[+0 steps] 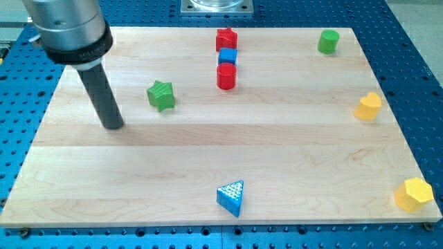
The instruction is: Move the green star parallel to the heart
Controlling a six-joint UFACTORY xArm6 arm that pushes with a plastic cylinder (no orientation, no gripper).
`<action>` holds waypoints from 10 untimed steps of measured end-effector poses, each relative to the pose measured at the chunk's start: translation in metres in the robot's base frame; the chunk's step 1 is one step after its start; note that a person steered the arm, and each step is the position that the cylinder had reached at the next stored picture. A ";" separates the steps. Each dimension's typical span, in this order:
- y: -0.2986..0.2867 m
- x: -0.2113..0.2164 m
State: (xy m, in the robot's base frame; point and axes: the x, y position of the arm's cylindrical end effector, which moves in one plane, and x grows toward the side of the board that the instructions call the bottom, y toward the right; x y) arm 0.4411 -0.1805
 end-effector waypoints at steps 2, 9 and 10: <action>0.019 -0.058; 0.055 -0.034; 0.095 -0.027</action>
State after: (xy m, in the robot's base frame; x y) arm 0.4145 -0.0860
